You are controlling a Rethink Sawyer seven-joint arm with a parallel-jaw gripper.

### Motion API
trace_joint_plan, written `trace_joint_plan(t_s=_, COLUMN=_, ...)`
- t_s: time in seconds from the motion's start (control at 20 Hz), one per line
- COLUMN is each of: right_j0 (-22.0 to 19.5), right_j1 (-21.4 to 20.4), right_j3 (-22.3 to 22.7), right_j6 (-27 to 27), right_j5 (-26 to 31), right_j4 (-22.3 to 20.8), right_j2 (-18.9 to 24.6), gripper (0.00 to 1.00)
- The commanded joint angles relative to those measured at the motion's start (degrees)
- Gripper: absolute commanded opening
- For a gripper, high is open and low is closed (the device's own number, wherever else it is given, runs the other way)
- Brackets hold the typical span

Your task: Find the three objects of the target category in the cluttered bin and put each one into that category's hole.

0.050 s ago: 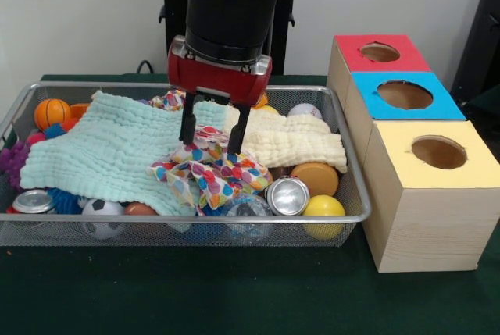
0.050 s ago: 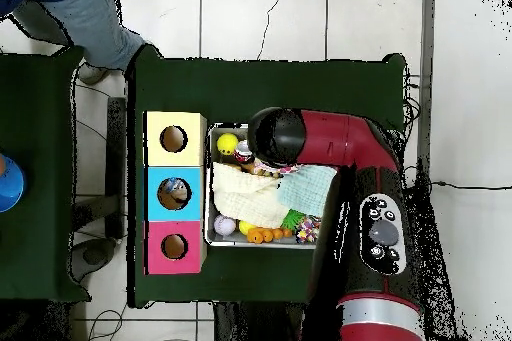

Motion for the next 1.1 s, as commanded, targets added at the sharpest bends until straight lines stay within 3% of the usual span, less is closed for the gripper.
trace_joint_plan(t_s=0.05, right_j0=-0.05, right_j1=3.73, right_j3=2.21, right_j6=1.20, right_j5=7.34, right_j4=-1.45, right_j2=1.42, gripper=1.00)
trace_joint_plan(t_s=0.6, right_j0=1.77, right_j1=4.45, right_j3=4.31, right_j6=6.47, right_j5=7.99, right_j4=-0.99, right_j2=-2.27, gripper=1.00)
trace_joint_plan(t_s=1.1, right_j0=3.21, right_j1=4.97, right_j3=5.60, right_j6=6.81, right_j5=8.19, right_j4=-0.22, right_j2=-4.76, gripper=1.00)
